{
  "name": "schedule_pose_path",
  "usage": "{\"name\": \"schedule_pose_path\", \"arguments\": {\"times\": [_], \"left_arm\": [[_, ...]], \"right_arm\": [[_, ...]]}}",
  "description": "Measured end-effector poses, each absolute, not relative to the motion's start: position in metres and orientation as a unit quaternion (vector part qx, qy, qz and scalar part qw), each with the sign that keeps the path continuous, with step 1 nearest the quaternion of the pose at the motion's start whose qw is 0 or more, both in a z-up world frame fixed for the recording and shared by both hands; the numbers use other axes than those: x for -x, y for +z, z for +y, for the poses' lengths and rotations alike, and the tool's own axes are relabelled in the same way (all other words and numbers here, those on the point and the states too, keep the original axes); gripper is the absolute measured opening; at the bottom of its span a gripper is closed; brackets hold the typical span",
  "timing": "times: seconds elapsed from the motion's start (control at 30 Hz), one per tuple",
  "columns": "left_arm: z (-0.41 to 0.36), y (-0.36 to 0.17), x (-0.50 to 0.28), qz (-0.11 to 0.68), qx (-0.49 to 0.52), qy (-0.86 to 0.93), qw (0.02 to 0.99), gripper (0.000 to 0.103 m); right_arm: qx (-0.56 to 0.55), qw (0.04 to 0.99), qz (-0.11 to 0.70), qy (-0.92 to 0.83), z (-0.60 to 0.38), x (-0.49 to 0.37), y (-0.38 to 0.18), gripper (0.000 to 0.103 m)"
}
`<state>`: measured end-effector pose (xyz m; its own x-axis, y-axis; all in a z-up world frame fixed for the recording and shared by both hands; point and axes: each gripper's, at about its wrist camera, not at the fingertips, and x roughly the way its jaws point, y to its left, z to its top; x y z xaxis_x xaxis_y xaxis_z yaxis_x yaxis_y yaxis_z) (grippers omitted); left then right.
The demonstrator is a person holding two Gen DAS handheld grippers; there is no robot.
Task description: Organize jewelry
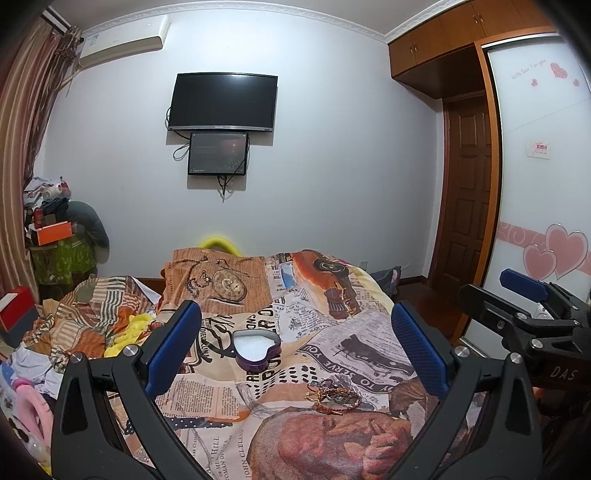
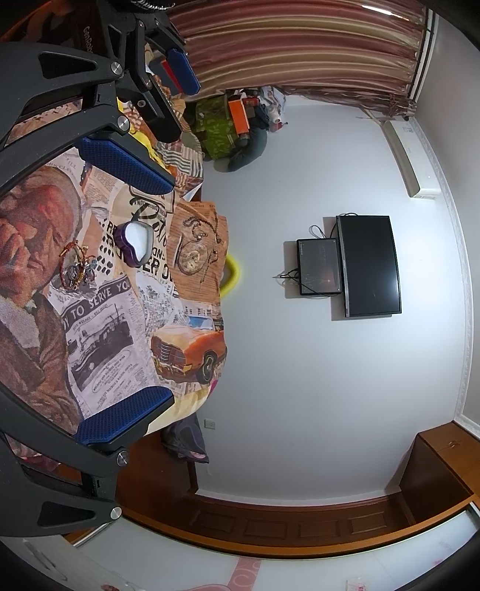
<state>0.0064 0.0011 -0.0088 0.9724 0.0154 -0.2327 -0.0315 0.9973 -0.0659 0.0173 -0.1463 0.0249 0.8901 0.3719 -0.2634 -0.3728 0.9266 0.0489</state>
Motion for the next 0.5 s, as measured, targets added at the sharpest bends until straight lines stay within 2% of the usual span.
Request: {"name": "schedule_pose_path", "arguments": {"times": [0.5], "left_arm": [[0.014, -0.025, -0.037, 0.147, 0.045, 0.022, 0.988, 0.103]], "right_arm": [[0.002, 0.968, 0.168, 0.189, -0.143, -0.040, 0.011, 0.103]]}}
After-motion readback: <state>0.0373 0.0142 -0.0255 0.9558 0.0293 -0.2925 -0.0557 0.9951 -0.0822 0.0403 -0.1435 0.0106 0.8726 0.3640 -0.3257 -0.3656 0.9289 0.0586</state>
